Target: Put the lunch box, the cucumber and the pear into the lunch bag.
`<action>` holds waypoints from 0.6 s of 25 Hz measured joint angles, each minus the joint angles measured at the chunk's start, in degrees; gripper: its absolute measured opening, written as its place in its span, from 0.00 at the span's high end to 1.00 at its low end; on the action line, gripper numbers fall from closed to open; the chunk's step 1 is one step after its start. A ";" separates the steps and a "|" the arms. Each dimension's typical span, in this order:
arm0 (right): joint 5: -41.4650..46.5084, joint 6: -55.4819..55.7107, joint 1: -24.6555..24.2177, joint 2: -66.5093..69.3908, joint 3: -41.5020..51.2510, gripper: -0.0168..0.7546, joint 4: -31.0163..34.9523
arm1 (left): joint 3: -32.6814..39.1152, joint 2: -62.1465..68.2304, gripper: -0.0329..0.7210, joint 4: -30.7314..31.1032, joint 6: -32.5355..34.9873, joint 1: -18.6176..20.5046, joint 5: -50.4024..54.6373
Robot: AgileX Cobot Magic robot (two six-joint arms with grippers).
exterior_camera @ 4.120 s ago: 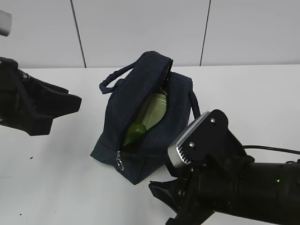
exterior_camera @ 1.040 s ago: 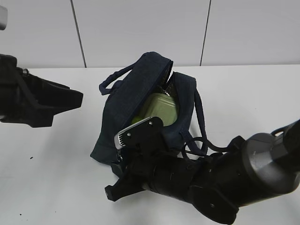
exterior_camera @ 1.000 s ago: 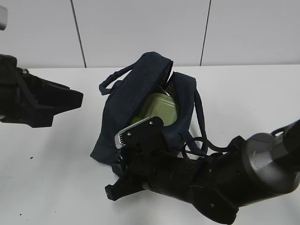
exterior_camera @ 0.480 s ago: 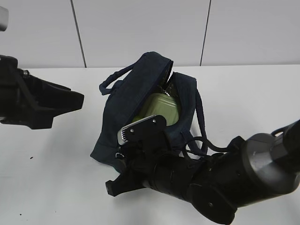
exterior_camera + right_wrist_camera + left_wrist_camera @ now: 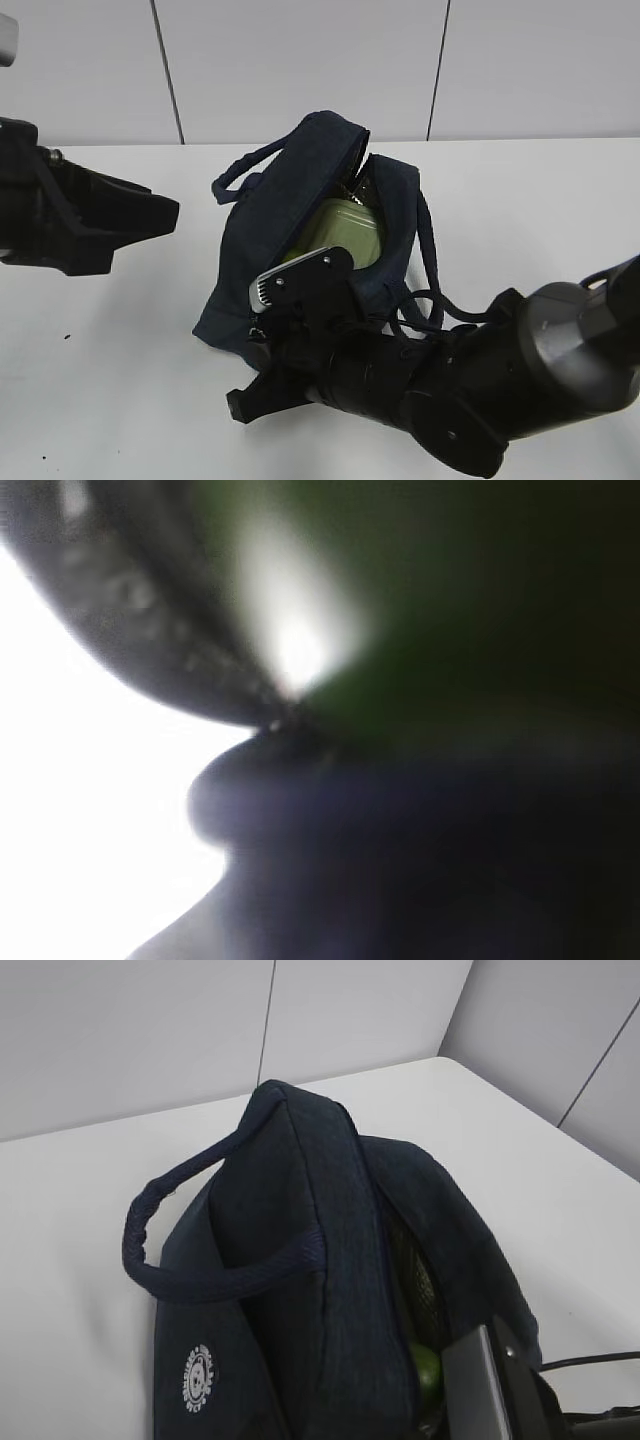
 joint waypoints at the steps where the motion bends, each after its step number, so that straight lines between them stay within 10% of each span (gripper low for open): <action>1: 1.16 0.00 0.00 -0.48 -0.05 0.97 -0.41 | 0.00 0.00 0.64 0.00 0.00 0.00 0.00; 15: 22.16 -2.17 0.00 -18.16 -0.05 0.97 -3.82 | 0.00 0.06 0.64 -3.38 0.00 0.00 -0.22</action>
